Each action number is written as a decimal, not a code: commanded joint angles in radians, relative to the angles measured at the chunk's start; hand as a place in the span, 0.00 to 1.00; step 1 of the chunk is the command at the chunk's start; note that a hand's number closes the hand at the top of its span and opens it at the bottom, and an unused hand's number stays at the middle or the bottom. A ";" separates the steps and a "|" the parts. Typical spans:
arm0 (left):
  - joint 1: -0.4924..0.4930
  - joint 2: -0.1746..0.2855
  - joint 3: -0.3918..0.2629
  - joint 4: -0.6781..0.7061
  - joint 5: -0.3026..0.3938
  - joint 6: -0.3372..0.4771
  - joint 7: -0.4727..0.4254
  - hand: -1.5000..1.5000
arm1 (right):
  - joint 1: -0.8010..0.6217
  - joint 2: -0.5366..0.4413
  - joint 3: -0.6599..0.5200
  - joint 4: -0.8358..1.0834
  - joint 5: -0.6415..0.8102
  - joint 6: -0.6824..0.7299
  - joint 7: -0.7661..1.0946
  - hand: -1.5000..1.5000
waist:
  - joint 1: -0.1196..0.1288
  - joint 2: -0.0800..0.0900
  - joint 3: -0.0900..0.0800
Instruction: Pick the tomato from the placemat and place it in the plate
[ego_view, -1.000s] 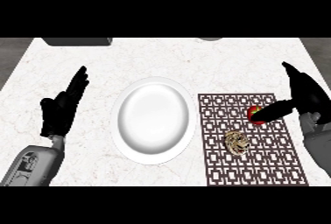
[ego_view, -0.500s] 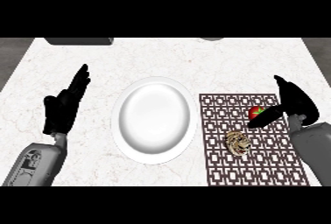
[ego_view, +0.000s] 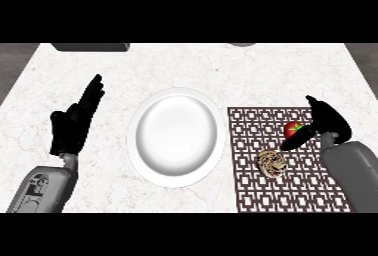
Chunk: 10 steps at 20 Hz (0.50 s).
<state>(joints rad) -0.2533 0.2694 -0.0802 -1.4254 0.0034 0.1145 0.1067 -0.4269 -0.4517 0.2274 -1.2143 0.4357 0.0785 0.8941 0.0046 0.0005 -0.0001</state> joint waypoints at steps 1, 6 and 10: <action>0.018 -0.009 0.030 -0.025 -0.021 -0.020 0.002 0.50 | 0.049 0.022 -0.040 -0.046 0.033 0.051 0.020 0.00 | -0.004 -0.001 0.000; -0.035 -0.053 0.026 0.026 -0.051 -0.004 0.011 0.50 | 0.005 0.051 -0.088 0.191 0.077 -0.002 -0.161 0.00 | -0.002 0.001 0.000; -0.016 -0.012 0.092 0.029 -0.019 -0.077 -0.007 0.50 | 0.007 0.068 -0.102 0.137 0.120 0.014 -0.154 1.00 | -0.004 0.000 0.000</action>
<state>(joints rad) -0.2437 0.2392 -0.0373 -1.4367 -0.0295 0.0804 0.1119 -0.4266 -0.3971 0.1453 -1.0842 0.5198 0.1027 0.7898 0.0029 0.0004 0.0000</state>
